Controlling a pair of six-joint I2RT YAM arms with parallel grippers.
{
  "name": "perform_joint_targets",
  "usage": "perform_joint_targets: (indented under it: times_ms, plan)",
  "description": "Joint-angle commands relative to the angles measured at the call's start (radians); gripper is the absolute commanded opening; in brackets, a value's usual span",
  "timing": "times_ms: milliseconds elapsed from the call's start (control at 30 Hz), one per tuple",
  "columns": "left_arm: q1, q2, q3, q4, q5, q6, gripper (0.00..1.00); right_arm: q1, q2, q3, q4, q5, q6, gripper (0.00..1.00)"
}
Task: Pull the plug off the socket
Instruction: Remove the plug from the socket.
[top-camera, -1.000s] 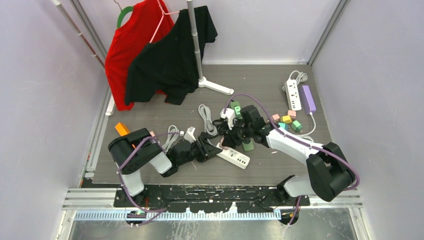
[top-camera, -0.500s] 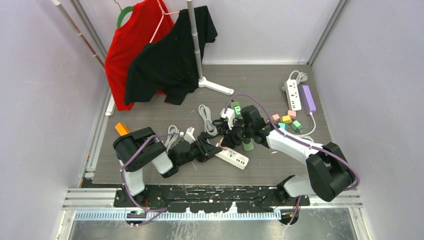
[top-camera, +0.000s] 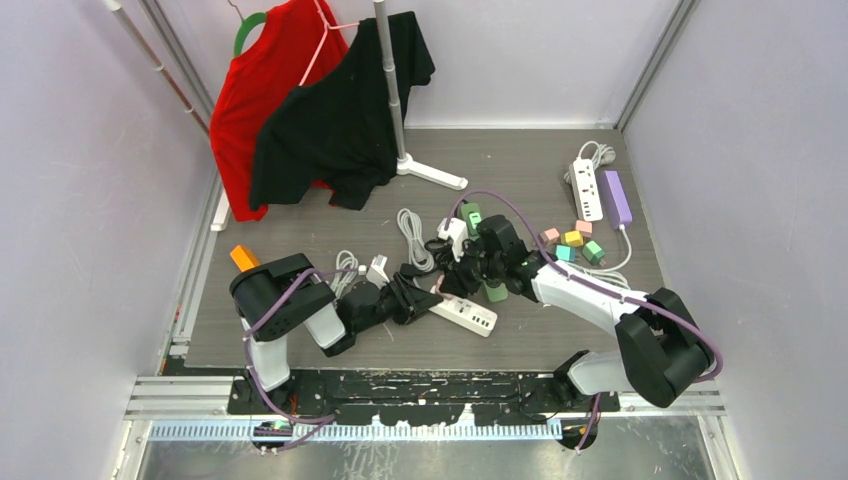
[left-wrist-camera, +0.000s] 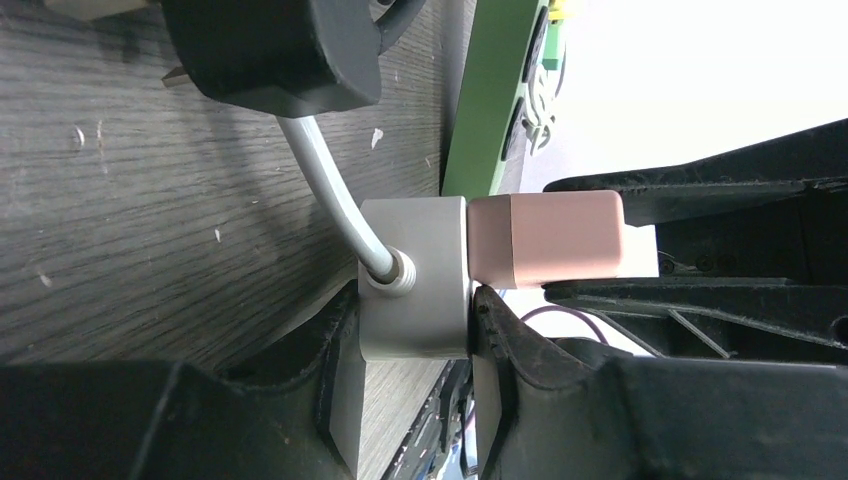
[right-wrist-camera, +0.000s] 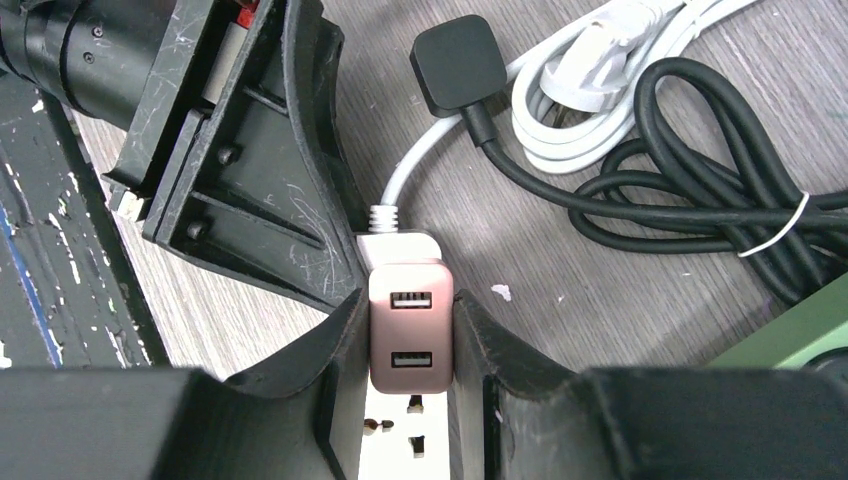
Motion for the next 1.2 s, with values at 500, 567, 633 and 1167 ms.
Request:
perform_joint_targets:
  times_ms: [500, 567, 633, 1167]
  plan:
    - [0.005, 0.010, -0.004, 0.083, -0.027, 0.113, 0.00, 0.054, -0.034, -0.015, 0.110, -0.107, 0.066, 0.01]
    - [0.004, 0.005, 0.004, 0.068, -0.024, 0.117, 0.00, 0.054, -0.027, -0.003, 0.121, -0.049, 0.092, 0.01]
    - [0.002, -0.001, 0.007, 0.055, -0.023, 0.124, 0.00, 0.037, -0.025, 0.012, 0.113, 0.023, 0.097, 0.01]
    - [0.005, -0.049, 0.017, -0.024, -0.029, 0.150, 0.00, 0.071, -0.032, -0.002, 0.103, -0.092, 0.068, 0.01]
